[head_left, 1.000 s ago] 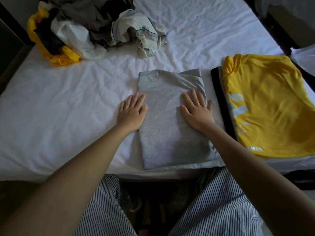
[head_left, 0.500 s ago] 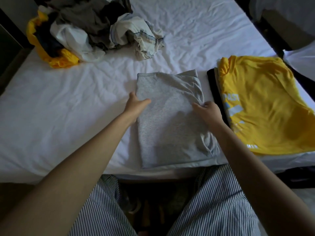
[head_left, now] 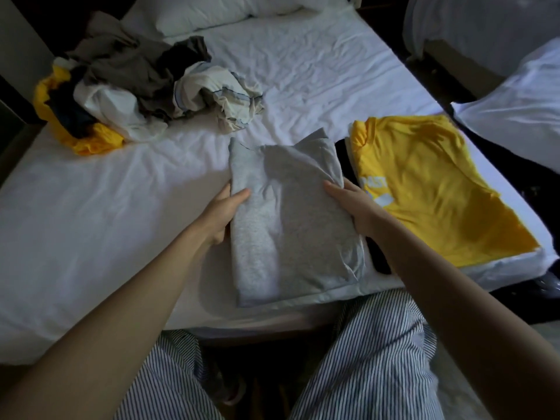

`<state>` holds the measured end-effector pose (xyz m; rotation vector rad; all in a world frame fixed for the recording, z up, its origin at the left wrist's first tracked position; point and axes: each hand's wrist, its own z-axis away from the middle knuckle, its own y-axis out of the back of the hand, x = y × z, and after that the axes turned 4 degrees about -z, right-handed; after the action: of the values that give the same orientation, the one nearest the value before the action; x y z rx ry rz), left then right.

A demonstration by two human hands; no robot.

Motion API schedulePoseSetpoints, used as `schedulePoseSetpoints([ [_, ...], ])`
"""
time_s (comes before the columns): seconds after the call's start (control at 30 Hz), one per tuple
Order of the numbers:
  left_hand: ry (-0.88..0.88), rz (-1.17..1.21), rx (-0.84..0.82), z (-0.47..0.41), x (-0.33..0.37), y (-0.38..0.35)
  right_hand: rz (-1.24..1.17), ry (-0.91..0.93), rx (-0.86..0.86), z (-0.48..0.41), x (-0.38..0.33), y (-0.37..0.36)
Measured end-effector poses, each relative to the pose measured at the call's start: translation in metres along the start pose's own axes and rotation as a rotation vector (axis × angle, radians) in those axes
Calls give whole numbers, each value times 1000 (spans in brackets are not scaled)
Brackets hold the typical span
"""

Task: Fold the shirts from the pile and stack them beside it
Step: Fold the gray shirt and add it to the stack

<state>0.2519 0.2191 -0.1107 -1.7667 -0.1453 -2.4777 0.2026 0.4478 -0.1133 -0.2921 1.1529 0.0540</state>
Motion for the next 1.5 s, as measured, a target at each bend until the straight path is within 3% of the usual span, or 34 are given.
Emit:
schedulePoseSetpoints([
  [0.53, -104, 363, -325, -20, 81, -154, 40, 51, 52, 40, -124, 164],
  [0.6, -84, 384, -296, -36, 76, -178, 29, 10, 75, 34, -126, 184],
  [0.73, 133, 257, -187, -44, 14, -215, 258, -83, 93, 23, -81, 218],
  [0.9, 219, 420, -105, -40, -22, -212, 306, -59, 81, 28, -66, 226],
  [1.1, 93, -29, -49, -20, -24, -209, 645, -48, 166, 40, -56, 226],
  [1.27, 38, -93, -88, -9, -11, -230, 475, 122, 367, 53, -74, 235],
  [1.43, 54, -249, -6, -7, -30, -237, 732, -13, 346, 63, -51, 239],
  [1.5, 9, -323, 37, -7, -25, -237, 908, 55, 431, 56, -50, 232],
])
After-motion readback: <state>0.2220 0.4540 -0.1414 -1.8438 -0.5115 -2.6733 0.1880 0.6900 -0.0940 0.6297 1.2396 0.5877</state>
